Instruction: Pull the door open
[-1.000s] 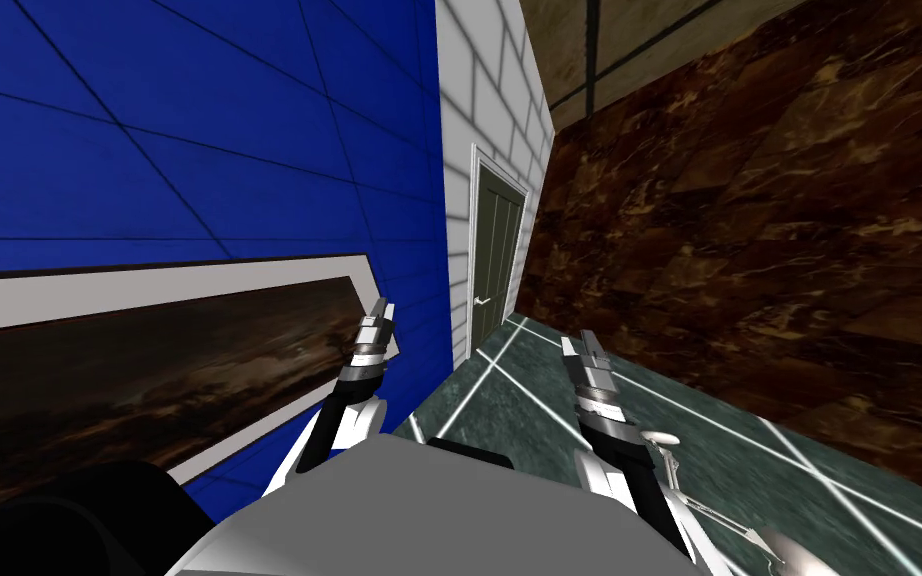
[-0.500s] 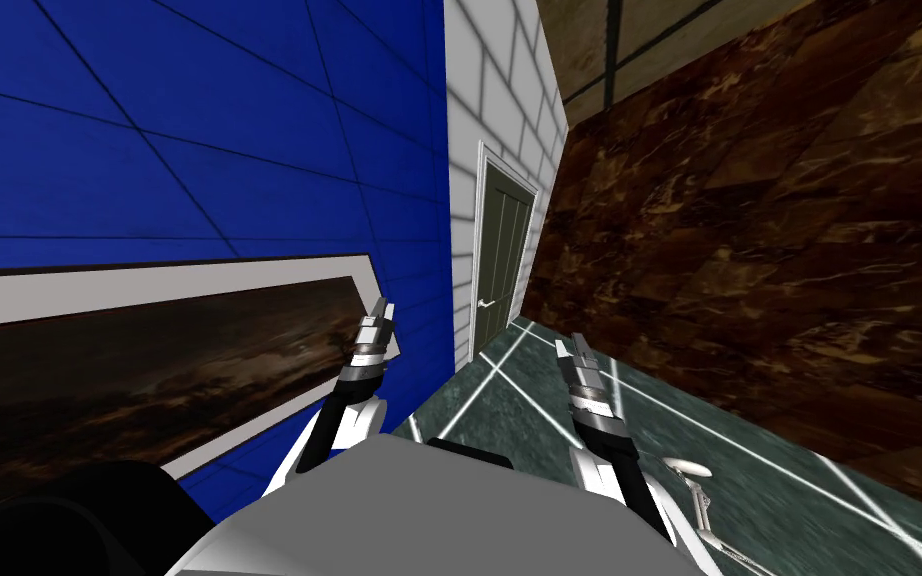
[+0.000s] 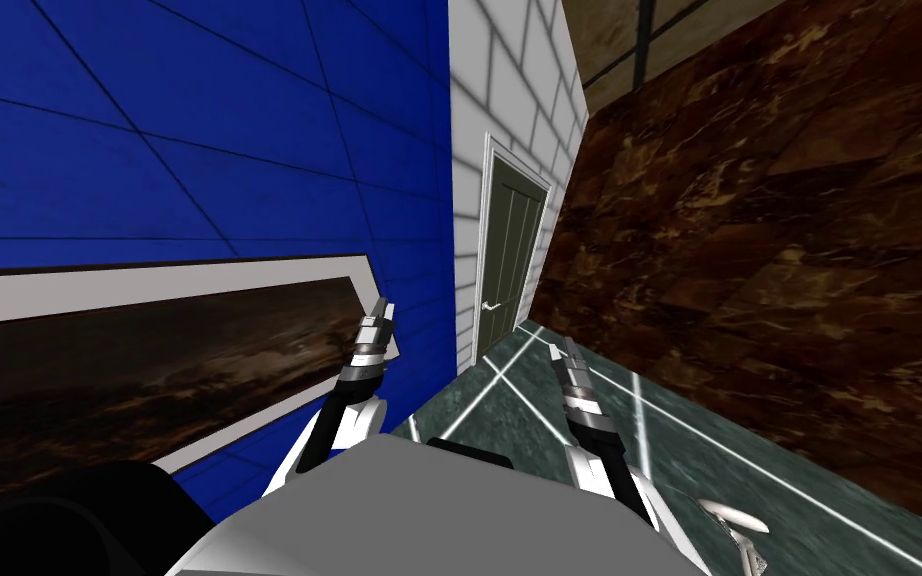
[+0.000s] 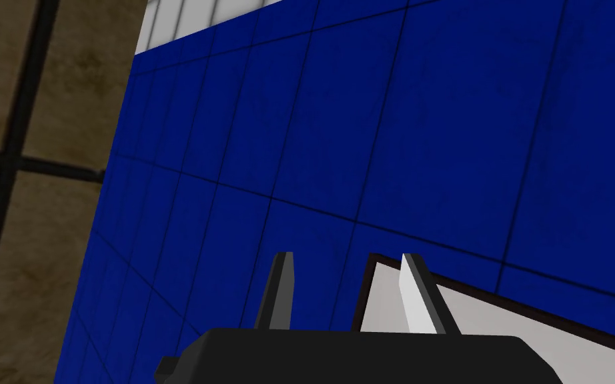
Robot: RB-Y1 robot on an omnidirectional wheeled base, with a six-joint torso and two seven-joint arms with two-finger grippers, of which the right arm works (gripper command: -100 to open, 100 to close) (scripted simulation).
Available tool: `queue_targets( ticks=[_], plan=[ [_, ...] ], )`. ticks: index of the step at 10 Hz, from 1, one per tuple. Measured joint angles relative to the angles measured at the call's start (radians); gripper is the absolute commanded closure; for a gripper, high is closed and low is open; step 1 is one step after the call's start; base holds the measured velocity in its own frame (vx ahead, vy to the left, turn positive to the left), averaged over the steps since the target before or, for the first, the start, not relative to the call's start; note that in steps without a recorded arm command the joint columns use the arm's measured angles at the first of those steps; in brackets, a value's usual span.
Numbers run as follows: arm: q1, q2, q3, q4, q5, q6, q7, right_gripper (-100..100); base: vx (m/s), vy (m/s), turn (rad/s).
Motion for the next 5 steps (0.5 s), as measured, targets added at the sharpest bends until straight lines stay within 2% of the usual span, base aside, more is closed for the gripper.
queue_targets(
  ticks=[1,3,5],
  plan=[
    [-0.010,-0.009,-0.003,0.023,0.000,-0.004,-0.007,-100,0.073,-0.080,0.143],
    [-0.033,-0.013,-0.001,0.075,0.006,-0.015,-0.013,-100,0.074,-0.067,0.157],
    [-0.065,-0.021,-0.004,0.146,0.010,-0.036,-0.019,-100,0.080,-0.090,0.145]
  ],
)
